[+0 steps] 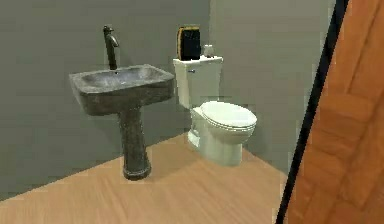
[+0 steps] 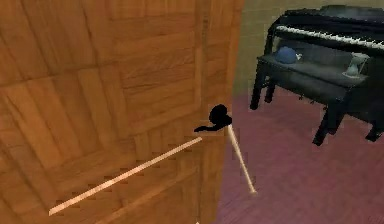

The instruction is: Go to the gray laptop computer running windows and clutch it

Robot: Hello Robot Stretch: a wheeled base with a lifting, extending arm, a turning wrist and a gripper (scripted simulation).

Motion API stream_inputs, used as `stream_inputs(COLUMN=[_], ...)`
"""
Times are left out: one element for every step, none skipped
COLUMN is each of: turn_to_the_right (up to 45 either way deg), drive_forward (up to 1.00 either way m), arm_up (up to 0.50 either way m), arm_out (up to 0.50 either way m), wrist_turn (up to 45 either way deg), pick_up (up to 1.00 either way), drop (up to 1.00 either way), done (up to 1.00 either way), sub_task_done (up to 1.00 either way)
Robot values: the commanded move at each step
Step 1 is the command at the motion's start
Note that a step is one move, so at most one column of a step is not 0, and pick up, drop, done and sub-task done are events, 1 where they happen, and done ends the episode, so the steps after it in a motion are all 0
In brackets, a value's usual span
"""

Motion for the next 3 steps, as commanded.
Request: stream_inputs(turn_to_the_right=[-30.0, 0.0, -45.0], drive_forward=[0.00, 0.45, 0.00], arm_up=[0.00, 0.00, 0.00], arm_out=[0.00, 0.00, 0.00], wrist_turn=[0.0, 0.0, 0.0], pick_up=[0.00, 0.00, 0.00], drop=[0.00, 0.00, 0.00], done=[0.00, 0.00, 0.00], sub_task_done=[0.00, 0.00, 0.00])
